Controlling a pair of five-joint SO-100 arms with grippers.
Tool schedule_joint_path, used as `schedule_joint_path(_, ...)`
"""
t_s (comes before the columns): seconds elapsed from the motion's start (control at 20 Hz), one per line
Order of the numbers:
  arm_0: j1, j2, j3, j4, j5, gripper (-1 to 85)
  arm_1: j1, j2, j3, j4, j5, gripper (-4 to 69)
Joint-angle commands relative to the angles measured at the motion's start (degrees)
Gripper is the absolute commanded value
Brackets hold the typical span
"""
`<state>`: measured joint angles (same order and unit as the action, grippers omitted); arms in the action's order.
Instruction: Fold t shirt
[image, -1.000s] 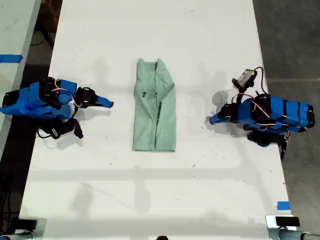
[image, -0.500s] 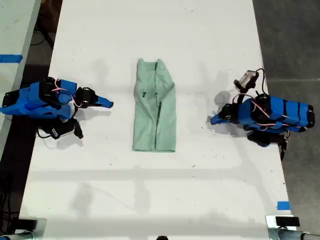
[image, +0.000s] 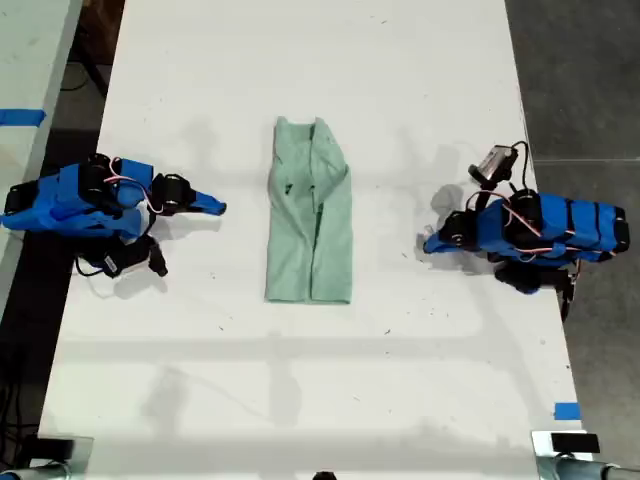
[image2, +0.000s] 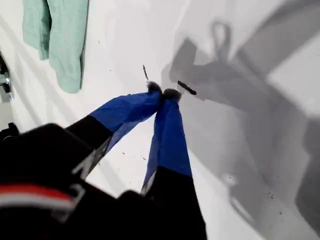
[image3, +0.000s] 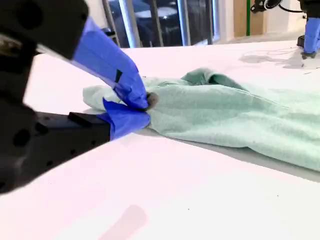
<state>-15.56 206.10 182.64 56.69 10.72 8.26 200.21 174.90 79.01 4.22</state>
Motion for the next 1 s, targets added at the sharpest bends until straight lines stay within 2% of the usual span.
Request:
schedule_joint_path(0.0,-1.1,0.4,0.3,0.4,-1.5,-0.1,0.3,0.6,1.3,-0.1,-0.7,0.9)
schedule_joint_path(0.7,-1.1,0.4,0.4,0.7,-2.3,-0.1,1.6,0.6,1.8,-0.3,-1.8,0.9)
schedule_joint_path(0.8,-0.7,0.4,0.1,1.0,-2.3,-0.1,2.4,0.6,1.5,-0.9,-5.6,0.3)
schedule_joint_path(0.95,-0.6,0.4,-0.3,1.4,-2.3,-0.1,3.2,0.6,1.2,0.0,-0.5,1.2)
